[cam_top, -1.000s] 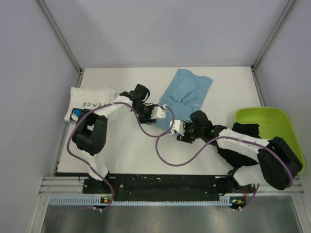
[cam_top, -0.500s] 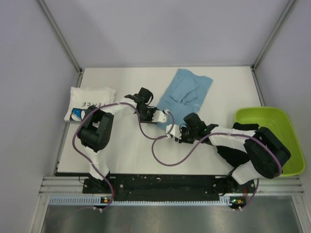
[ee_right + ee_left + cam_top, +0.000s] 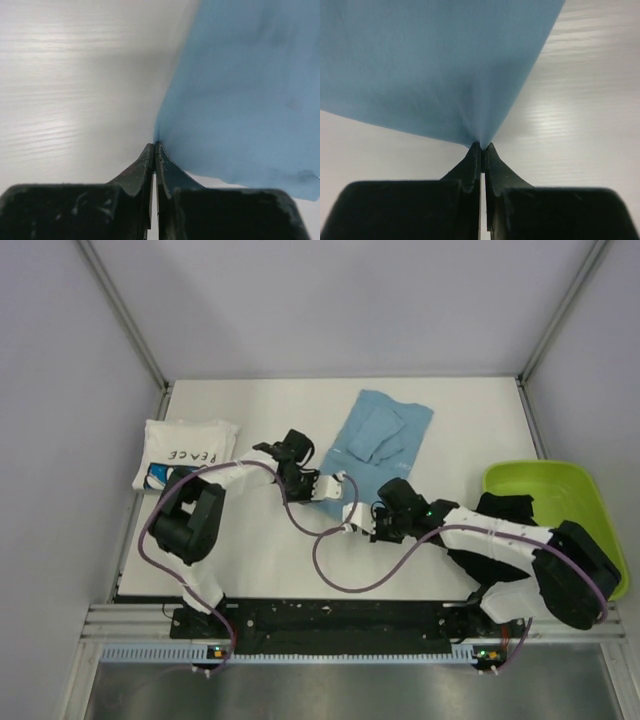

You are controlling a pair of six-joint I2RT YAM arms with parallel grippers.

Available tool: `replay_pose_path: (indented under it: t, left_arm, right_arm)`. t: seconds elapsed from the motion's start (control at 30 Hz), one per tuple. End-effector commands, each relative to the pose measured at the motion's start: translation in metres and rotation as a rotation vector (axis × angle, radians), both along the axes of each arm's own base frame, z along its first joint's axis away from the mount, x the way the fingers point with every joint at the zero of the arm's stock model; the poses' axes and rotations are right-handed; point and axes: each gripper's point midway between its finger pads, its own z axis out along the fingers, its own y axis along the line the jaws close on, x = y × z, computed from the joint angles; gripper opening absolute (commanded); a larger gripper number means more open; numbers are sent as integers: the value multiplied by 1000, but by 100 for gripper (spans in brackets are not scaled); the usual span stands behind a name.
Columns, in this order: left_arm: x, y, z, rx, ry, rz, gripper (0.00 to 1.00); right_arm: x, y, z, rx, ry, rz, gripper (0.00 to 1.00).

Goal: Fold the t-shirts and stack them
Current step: Fold the long partially folded tshirt into a neat square

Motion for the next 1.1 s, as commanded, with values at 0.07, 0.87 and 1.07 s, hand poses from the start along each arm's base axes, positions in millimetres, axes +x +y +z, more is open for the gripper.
replay_pose_path:
  t: [0.07, 0.87, 1.07]
  left_arm:
    - [-89, 24, 37, -34, 160, 65, 0]
    - [-60, -1, 166, -231, 38, 323, 0]
    - [25, -13, 174, -248, 16, 455, 0]
  right_arm:
    - [-53, 10, 62, 116, 13, 86, 0]
    - [27, -28, 189, 475, -178, -297, 0]
    - [90, -45, 170, 460, -164, -416, 0]
